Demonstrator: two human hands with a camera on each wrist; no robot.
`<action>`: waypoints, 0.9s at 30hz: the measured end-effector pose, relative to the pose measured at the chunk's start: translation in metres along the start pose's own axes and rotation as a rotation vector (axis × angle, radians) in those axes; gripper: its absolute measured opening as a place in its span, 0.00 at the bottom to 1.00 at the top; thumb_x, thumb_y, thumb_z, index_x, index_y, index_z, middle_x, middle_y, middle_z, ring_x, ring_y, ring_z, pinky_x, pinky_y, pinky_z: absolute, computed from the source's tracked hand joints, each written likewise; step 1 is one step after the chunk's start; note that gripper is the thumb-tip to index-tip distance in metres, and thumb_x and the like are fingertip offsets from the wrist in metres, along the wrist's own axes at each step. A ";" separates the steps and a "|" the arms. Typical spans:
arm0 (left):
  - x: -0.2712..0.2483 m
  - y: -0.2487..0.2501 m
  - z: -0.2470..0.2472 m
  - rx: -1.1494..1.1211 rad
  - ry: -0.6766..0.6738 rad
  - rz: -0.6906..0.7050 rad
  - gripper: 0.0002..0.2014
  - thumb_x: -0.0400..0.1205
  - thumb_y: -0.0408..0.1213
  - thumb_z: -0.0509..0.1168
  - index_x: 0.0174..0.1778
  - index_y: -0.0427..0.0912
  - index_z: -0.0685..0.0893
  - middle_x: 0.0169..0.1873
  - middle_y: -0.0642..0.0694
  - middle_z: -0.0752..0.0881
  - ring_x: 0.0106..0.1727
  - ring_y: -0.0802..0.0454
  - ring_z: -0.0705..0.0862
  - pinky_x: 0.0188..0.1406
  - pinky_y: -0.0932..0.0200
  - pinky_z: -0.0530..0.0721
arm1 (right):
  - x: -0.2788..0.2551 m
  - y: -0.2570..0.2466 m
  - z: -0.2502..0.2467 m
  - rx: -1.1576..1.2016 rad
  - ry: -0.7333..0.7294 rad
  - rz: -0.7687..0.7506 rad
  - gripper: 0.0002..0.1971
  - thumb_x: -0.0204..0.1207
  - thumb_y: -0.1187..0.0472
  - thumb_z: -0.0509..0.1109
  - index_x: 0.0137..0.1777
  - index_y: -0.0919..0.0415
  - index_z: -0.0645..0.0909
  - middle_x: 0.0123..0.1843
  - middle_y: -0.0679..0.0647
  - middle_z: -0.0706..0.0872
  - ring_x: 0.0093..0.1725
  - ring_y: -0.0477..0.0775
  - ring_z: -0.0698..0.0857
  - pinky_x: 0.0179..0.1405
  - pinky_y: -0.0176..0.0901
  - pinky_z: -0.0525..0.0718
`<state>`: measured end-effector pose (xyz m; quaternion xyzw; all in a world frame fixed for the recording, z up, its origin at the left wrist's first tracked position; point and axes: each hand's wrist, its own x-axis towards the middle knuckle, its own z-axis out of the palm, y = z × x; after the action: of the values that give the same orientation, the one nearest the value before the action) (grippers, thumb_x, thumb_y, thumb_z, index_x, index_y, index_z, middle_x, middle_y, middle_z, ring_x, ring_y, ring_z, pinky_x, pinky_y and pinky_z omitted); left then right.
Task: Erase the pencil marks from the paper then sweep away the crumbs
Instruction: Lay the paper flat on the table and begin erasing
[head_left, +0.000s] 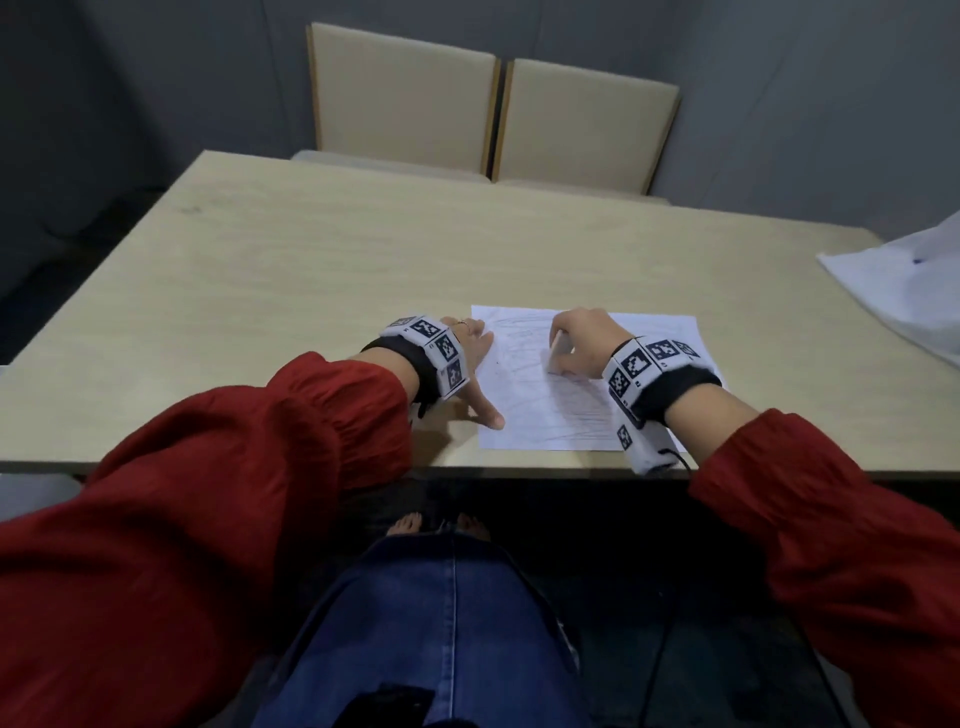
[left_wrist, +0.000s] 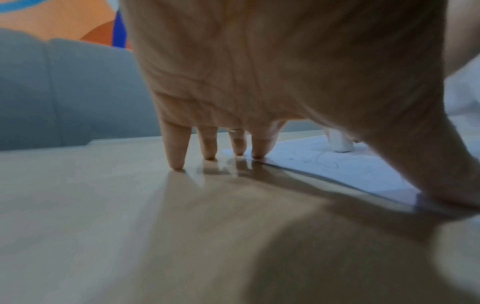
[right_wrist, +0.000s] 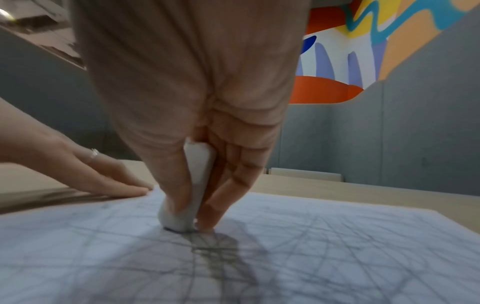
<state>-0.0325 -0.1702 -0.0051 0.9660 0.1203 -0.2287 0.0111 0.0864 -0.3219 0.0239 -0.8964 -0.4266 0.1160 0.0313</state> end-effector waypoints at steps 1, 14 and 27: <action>0.000 0.002 -0.003 0.026 0.010 -0.011 0.67 0.50 0.86 0.59 0.80 0.45 0.64 0.82 0.44 0.60 0.81 0.41 0.62 0.74 0.34 0.69 | 0.004 0.002 0.000 -0.009 -0.013 0.015 0.10 0.73 0.69 0.67 0.53 0.65 0.83 0.57 0.59 0.84 0.57 0.60 0.82 0.48 0.47 0.82; 0.068 -0.008 -0.031 -0.269 0.156 -0.176 0.51 0.53 0.74 0.74 0.64 0.40 0.74 0.61 0.40 0.76 0.60 0.37 0.80 0.59 0.41 0.82 | 0.027 0.010 -0.006 0.126 -0.037 -0.032 0.13 0.68 0.60 0.80 0.42 0.57 0.77 0.45 0.50 0.80 0.45 0.49 0.78 0.30 0.33 0.71; 0.017 -0.001 -0.034 -0.586 0.314 -0.090 0.37 0.80 0.34 0.71 0.83 0.55 0.62 0.69 0.39 0.79 0.58 0.43 0.83 0.45 0.56 0.77 | 0.031 0.020 -0.009 -0.019 -0.003 0.078 0.08 0.76 0.65 0.67 0.48 0.58 0.70 0.53 0.59 0.77 0.47 0.57 0.74 0.40 0.44 0.71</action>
<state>-0.0033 -0.1629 0.0176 0.9389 0.2235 -0.0330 0.2595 0.1227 -0.3106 0.0236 -0.9124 -0.3926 0.1143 0.0176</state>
